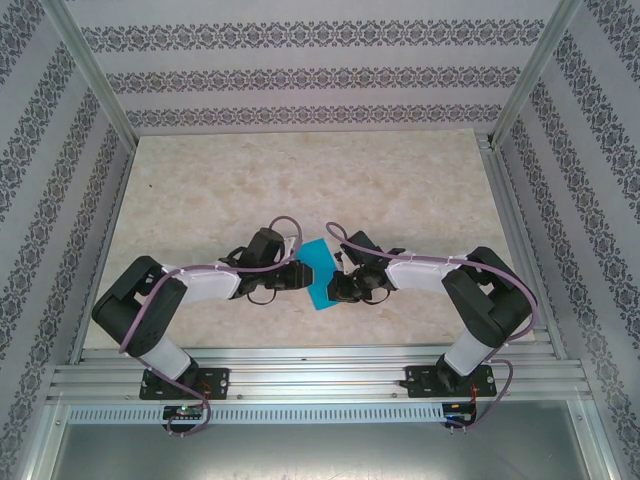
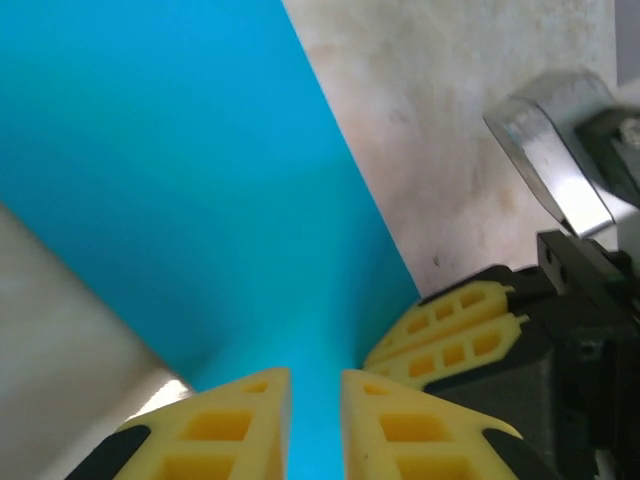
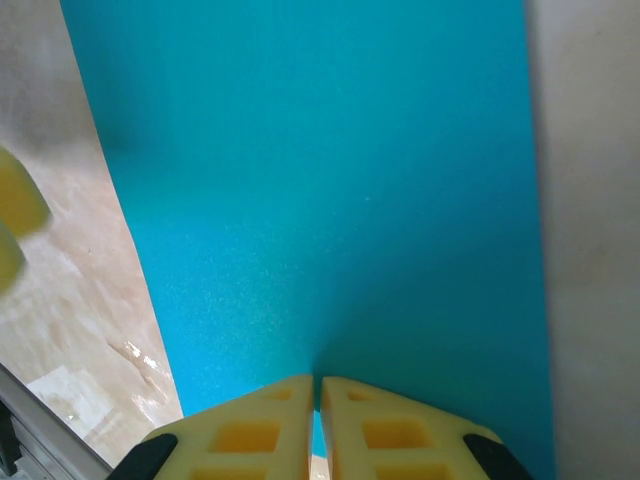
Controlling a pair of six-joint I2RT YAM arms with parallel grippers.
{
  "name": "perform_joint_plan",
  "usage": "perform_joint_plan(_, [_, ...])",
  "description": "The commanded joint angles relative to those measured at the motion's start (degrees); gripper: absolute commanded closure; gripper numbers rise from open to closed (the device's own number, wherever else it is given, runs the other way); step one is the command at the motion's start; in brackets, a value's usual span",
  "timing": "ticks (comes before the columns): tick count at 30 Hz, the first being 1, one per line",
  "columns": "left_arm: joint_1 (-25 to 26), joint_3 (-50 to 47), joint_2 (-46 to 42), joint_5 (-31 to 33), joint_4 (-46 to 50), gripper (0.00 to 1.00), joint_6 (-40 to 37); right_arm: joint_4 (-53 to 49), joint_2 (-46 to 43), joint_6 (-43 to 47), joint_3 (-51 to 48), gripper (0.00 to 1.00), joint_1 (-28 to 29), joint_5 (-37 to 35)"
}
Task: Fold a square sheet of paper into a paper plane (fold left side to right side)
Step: First fold the square sheet of paper in half at the center of the table.
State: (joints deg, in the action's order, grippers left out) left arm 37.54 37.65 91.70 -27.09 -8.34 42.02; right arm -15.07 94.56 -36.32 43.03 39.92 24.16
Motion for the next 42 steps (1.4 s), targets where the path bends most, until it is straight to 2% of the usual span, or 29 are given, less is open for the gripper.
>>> perform_joint_plan(1, [2.5,0.7,0.7,2.1,-5.3,0.79,4.4,-4.1,2.5,0.3,-0.6,0.87,1.0,-4.0])
perform_joint_plan(5, [3.6,0.2,1.5,6.8,-3.0,0.80,5.1,-4.6,3.1,0.5,-0.2,0.87,1.2,-4.2])
perform_joint_plan(15, [5.3,1.0,5.7,9.4,-3.5,0.80,6.4,-7.2,4.2,0.9,0.9,0.87,1.7,-5.8])
perform_joint_plan(24, [5.2,2.3,5.3,18.1,4.0,0.78,4.0,-9.9,5.2,1.7,1.3,0.87,1.7,-7.5])
perform_joint_plan(30, [3.2,4.3,4.8,20.3,6.6,0.74,1.4,-9.9,6.5,1.9,1.2,0.87,1.7,-7.2])
perform_joint_plan(42, [-2.3,7.4,8.6,19.3,4.2,0.71,-2.9,-9.9,6.9,2.1,1.0,0.87,2.0,-7.0])
